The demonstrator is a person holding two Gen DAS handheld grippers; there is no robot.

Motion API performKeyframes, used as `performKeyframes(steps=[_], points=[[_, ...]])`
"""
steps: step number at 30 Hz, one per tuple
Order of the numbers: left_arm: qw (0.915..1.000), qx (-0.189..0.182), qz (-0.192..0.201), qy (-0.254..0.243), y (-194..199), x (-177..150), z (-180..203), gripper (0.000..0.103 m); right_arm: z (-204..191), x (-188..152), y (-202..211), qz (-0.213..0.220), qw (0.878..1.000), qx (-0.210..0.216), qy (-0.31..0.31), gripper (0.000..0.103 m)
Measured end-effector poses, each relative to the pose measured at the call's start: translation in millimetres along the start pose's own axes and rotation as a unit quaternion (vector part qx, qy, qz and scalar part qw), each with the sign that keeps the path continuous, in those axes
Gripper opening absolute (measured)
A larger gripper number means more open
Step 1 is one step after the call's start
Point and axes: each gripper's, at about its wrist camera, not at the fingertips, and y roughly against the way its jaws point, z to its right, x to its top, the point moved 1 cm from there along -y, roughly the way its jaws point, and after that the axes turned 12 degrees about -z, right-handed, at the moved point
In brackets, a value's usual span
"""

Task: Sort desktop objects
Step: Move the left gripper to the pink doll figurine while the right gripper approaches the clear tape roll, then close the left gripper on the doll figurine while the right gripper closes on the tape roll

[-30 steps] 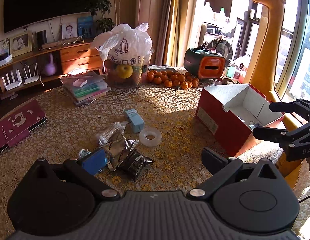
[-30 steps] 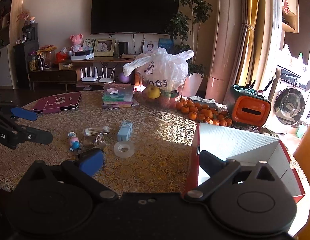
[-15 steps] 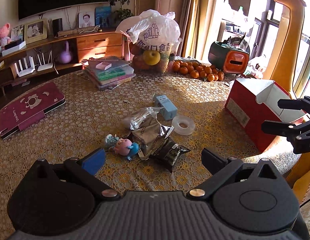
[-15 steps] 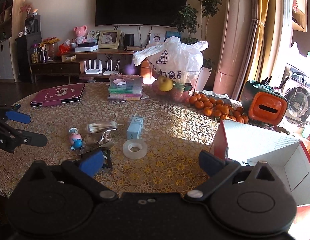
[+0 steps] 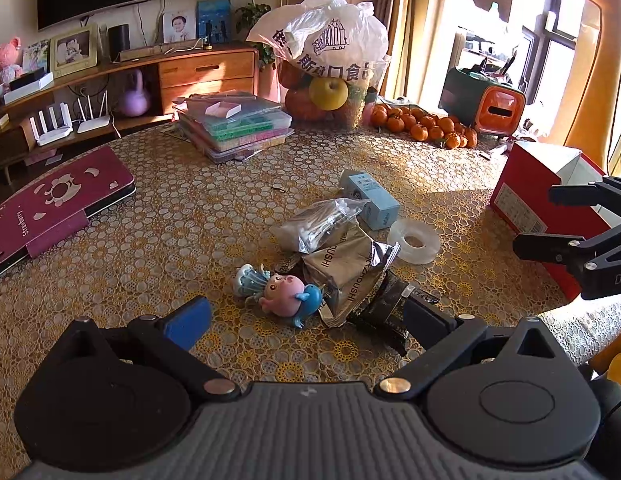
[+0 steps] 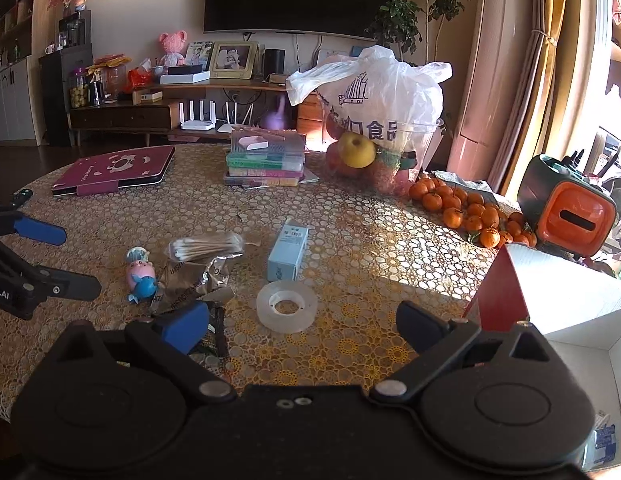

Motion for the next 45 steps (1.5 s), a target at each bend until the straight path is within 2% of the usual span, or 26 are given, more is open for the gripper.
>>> performKeyframes(steps=[11, 24, 32, 40, 45], points=[[0.9999, -0.005, -0.01, -0.01, -39.2, 1.6, -14.1, 0.102, 1.2, 5.4, -49.9, -0.031, 0.999, 0.007, -0.007, 0.097], [0.9996, -0.016, -0.009, -0.02, -66.2, 5.1, -22.3, 0.102, 1.4, 12.2, -97.1, -0.061, 0.998, 0.007, 0.002, 0.093], [0.9995, -0.016, -0.003, -0.028, -77.1, 6.5, -24.6, 0.101, -0.3, 13.2, -112.0, -0.072, 0.997, 0.008, 0.007, 0.089], [0.9994, -0.019, -0.001, -0.029, -84.9, 7.7, -27.3, 0.097, -0.1, 14.7, -119.4, -0.077, 0.997, 0.012, 0.006, 0.085], [0.9991, -0.021, 0.004, -0.036, -83.8, 6.8, -25.6, 0.092, 0.3, 16.8, -122.0, -0.078, 0.997, 0.022, -0.002, 0.078]])
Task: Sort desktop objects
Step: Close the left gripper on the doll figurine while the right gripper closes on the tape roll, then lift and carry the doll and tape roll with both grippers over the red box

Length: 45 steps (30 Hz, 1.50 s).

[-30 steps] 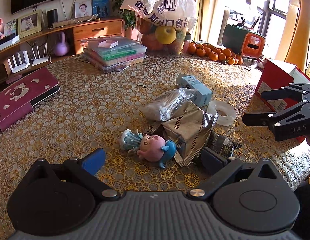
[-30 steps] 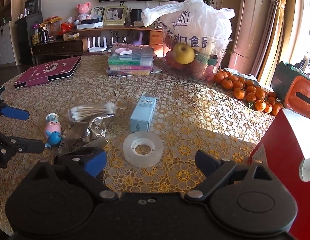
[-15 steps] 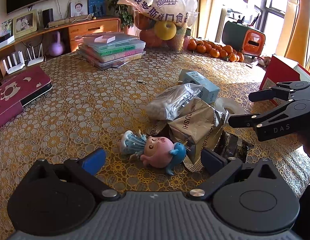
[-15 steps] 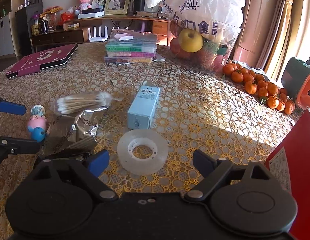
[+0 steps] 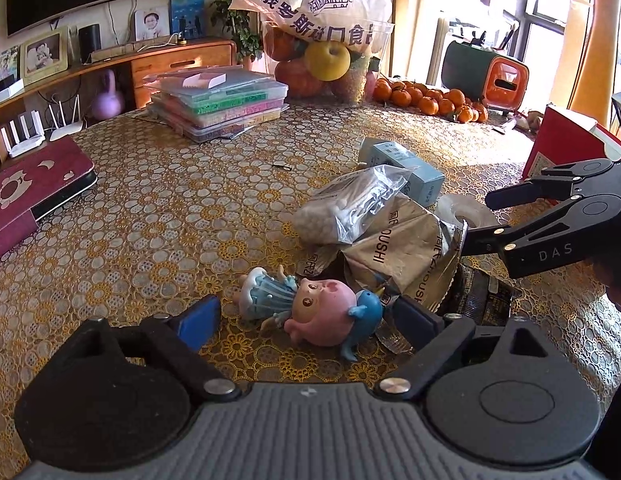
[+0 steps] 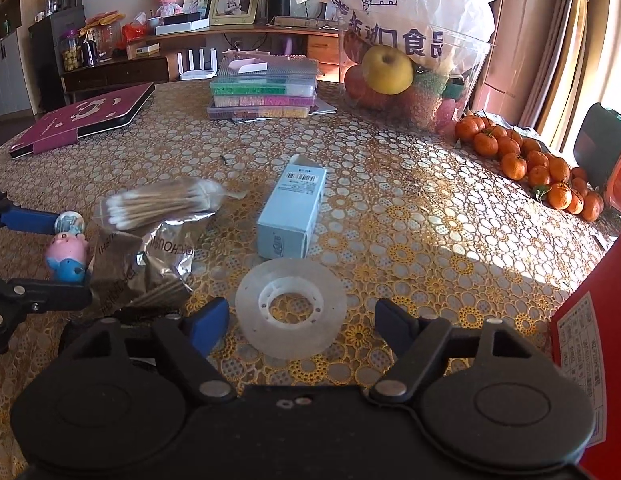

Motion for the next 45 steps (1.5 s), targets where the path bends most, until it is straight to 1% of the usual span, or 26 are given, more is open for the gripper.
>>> performKeyframes(steps=[3, 5, 7, 9, 10, 11, 19, 28, 37, 45], points=[[1.0, -0.004, 0.002, 0.0, 0.6, 0.2, 0.4, 0.085, -0.1, -0.5, 0.4, 0.0, 1.0, 0.007, -0.004, 0.072], [1.0, -0.005, 0.003, 0.003, 0.9, 0.3, 0.0, 0.084, 0.2, -0.6, 0.6, 0.0, 1.0, 0.01, -0.008, 0.07], [1.0, -0.004, 0.003, 0.006, 1.1, 0.3, -1.1, 0.079, 1.1, -0.7, 1.1, -0.001, 1.0, 0.011, -0.014, 0.068], [0.9999, -0.007, 0.002, 0.011, 1.3, 0.6, -2.5, 0.079, 2.4, -1.1, 1.8, 0.0, 1.0, 0.012, -0.018, 0.064], [0.9999, -0.008, 0.001, 0.012, 1.3, 0.5, -3.1, 0.079, 2.1, -1.1, 2.4, 0.0, 1.0, 0.014, -0.018, 0.06], [0.9999, -0.008, 0.001, 0.013, 1.4, 0.4, -3.0, 0.079, 1.3, -1.1, 3.3, 0.0, 1.0, 0.014, -0.017, 0.058], [0.9994, -0.012, -0.006, 0.033, 5.0, 0.7, -4.0, 0.078, 0.4, -6.0, 8.4, -0.001, 1.0, 0.014, -0.019, 0.058], [0.9991, -0.014, 0.001, 0.041, 20.2, -0.5, -0.8, 0.078, 0.2, -10.8, 26.5, 0.011, 1.0, 0.014, -0.021, 0.058], [0.9988, -0.019, 0.005, 0.045, 44.2, -1.1, 7.8, 0.078, -0.6, -20.5, 58.6, 0.027, 0.999, 0.023, -0.023, 0.058], [0.9988, -0.025, 0.012, 0.04, 73.6, -0.3, 27.2, 0.078, -2.6, -32.3, 97.4, 0.047, 0.998, 0.027, -0.019, 0.058]])
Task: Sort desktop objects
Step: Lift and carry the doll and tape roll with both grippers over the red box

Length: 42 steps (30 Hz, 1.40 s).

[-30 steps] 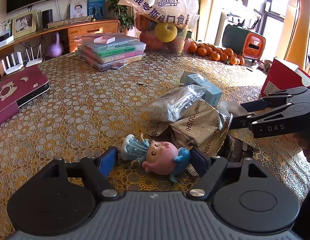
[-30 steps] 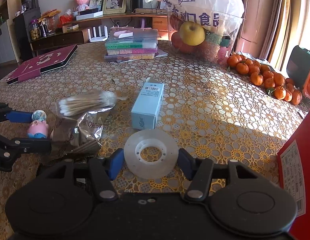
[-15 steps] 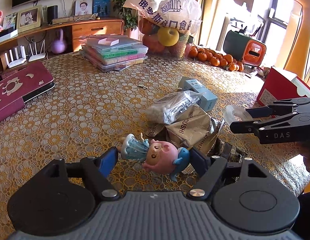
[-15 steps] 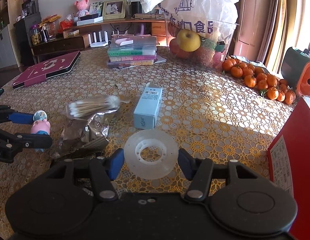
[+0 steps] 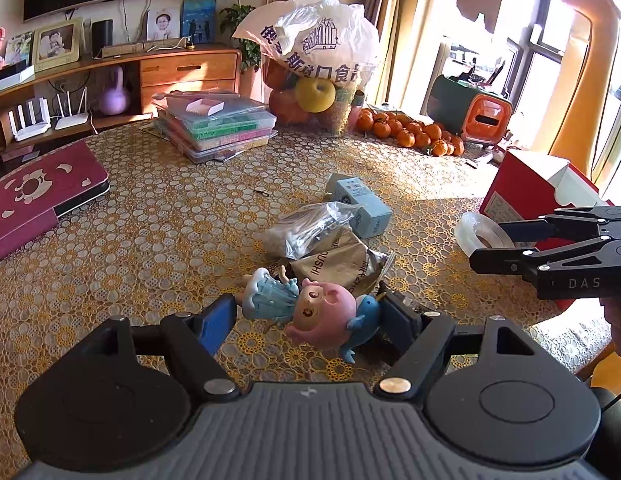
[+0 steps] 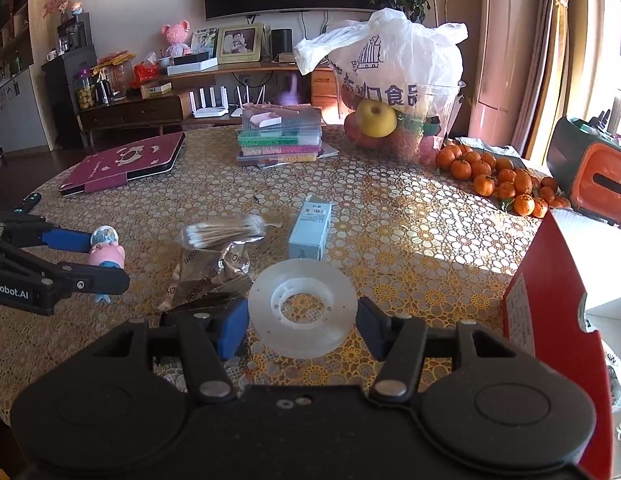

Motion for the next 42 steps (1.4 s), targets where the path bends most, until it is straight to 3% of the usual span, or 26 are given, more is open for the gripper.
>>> performKeyframes(steps=[21, 42], points=[[0.9976, -0.046, 0.022, -0.046, 61.5, -0.5, 86.7, 0.078, 11.4, -35.4, 112.3, 0.059, 0.998, -0.024, -0.012, 0.058], [0.9857, -0.102, 0.033, -0.13, 66.9, 28.6, 209.9, 0.078, 81.6, -80.5, 198.3, 0.093, 0.99, -0.096, -0.055, 0.058]])
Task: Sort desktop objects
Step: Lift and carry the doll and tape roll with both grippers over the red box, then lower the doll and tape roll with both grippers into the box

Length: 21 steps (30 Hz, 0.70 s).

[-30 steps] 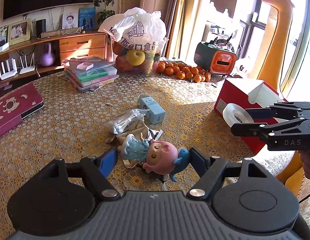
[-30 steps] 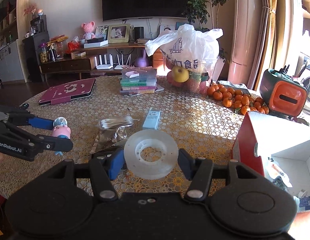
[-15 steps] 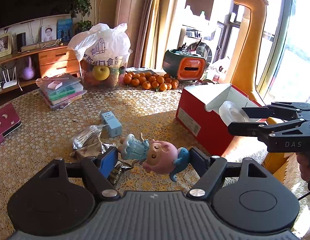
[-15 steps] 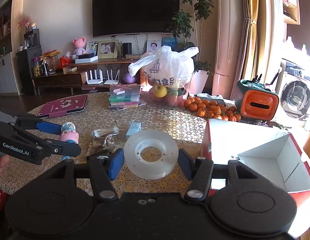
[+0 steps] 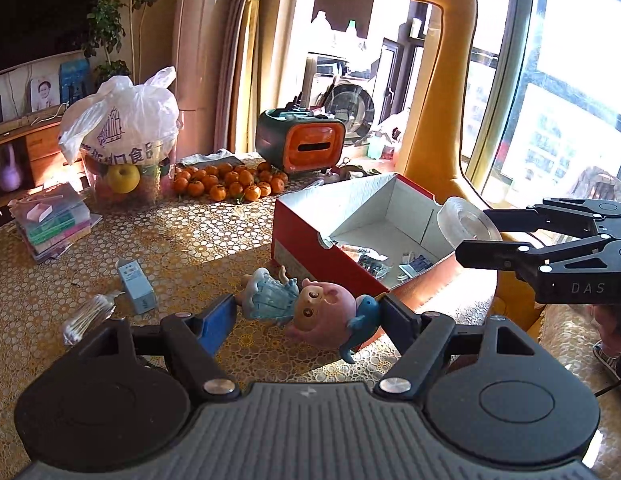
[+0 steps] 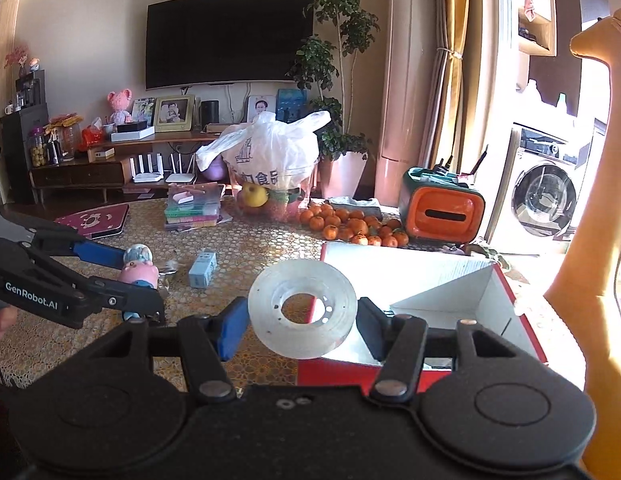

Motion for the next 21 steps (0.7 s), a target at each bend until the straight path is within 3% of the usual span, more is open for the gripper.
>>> performKeyframes(steps=[10, 21], points=[[0.9986, -0.035, -0.013, -0.037, -31.2, 29.8, 44.5, 0.078, 42.1, -9.5, 8.7, -0.01, 0.999, -0.03, -0.021, 0.058], [0.9954, -0.047, -0.05, -0.067, -85.6, 67.5, 75.3, 0.078, 86.2, -1.9, -14.0, -0.042, 0.998, -0.041, -0.037, 0.058]])
